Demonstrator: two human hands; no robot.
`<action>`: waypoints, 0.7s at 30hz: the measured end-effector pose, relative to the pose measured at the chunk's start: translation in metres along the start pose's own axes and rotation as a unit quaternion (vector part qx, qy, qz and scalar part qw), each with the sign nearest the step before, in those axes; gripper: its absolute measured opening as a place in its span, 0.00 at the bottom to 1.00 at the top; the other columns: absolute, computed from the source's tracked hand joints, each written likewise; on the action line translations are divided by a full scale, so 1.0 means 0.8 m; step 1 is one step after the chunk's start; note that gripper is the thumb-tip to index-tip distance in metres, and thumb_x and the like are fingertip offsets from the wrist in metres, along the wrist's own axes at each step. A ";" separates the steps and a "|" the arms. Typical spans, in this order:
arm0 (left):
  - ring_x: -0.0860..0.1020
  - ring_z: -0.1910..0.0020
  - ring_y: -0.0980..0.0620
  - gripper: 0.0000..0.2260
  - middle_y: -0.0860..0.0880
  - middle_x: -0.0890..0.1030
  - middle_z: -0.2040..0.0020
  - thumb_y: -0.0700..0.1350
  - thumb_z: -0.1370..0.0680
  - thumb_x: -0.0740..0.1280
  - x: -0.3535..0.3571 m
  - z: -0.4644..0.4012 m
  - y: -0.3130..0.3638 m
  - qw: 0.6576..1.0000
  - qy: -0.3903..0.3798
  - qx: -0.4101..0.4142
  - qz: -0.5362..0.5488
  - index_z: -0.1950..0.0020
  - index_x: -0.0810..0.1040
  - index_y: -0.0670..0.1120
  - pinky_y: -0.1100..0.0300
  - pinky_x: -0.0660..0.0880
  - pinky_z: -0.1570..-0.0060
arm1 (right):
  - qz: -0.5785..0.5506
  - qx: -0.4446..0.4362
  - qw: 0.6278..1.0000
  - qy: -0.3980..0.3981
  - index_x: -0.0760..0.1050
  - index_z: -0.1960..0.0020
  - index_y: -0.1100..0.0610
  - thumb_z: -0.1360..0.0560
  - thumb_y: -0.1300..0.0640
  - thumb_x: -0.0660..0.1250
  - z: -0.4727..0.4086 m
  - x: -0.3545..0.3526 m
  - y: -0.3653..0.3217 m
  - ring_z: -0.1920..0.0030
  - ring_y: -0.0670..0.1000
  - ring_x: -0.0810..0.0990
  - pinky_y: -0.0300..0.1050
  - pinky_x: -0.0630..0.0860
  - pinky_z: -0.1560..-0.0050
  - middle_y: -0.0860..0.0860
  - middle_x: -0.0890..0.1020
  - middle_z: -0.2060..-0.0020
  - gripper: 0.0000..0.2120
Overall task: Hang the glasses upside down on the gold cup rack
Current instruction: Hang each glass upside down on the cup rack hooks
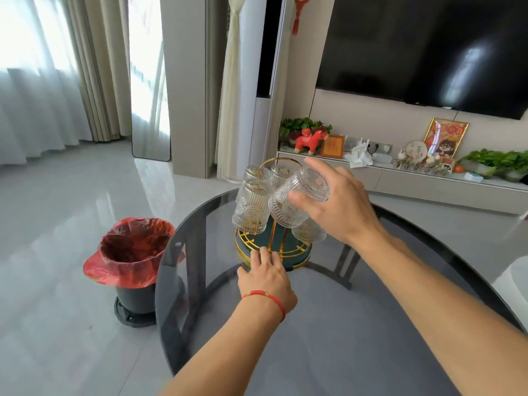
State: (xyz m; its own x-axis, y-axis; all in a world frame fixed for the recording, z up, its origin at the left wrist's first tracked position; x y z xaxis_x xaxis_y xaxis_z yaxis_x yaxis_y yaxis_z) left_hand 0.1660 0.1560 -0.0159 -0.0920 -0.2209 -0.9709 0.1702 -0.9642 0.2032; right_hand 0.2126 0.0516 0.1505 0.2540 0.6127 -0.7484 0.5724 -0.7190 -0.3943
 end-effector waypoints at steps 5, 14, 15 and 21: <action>0.60 0.23 0.39 0.34 0.43 0.58 0.20 0.51 0.22 0.65 0.000 0.001 -0.002 0.999 -0.021 -0.007 -0.024 0.20 0.54 0.45 0.38 0.68 0.31 | 0.053 -0.003 0.998 -0.013 0.70 0.22 0.45 0.26 0.34 0.69 -0.019 0.034 0.003 0.34 0.60 0.78 0.52 0.75 0.41 0.56 0.81 0.36 0.35; 0.63 0.24 0.35 0.36 0.43 0.55 0.18 0.53 0.21 0.65 -0.002 0.001 -0.008 0.998 -0.034 0.005 -0.058 0.18 0.52 0.47 0.35 0.69 0.32 | 0.157 -0.015 0.987 -0.023 0.76 0.27 0.42 0.26 0.28 0.61 -0.025 0.088 0.024 0.37 0.56 0.71 0.55 0.66 0.42 0.50 0.85 0.37 0.32; 0.63 0.24 0.36 0.37 0.43 0.55 0.18 0.54 0.21 0.65 -0.002 0.001 -0.008 0.998 -0.035 0.007 -0.057 0.18 0.51 0.47 0.36 0.69 0.32 | 0.162 -0.015 0.986 -0.025 0.76 0.27 0.42 0.26 0.27 0.60 -0.024 0.090 0.025 0.37 0.55 0.71 0.56 0.65 0.42 0.49 0.85 0.36 0.33; 0.65 0.26 0.37 0.36 0.45 0.55 0.19 0.52 0.22 0.67 -0.003 0.009 -0.009 0.999 -0.020 0.009 -0.035 0.19 0.52 0.47 0.37 0.71 0.35 | 0.196 -0.023 0.979 -0.056 0.74 0.25 0.47 0.23 0.26 0.53 -0.019 0.097 0.025 0.31 0.56 0.69 0.59 0.65 0.38 0.50 0.78 0.29 0.37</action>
State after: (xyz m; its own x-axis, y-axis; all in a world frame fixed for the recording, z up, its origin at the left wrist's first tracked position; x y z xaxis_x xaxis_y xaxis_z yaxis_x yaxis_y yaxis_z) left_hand 0.1582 0.1624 -0.0141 -0.1421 -0.1577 -0.9772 0.1447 -0.9799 0.1371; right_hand 0.2554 0.0896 0.0930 0.3763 0.2509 -0.8919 0.4832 -0.8745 -0.0421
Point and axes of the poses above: each hand's wrist, its own z-axis away from the middle knuckle, its own x-axis out of the palm, y = z × x, the point moved 7 cm from there along -z, towards the middle knuckle
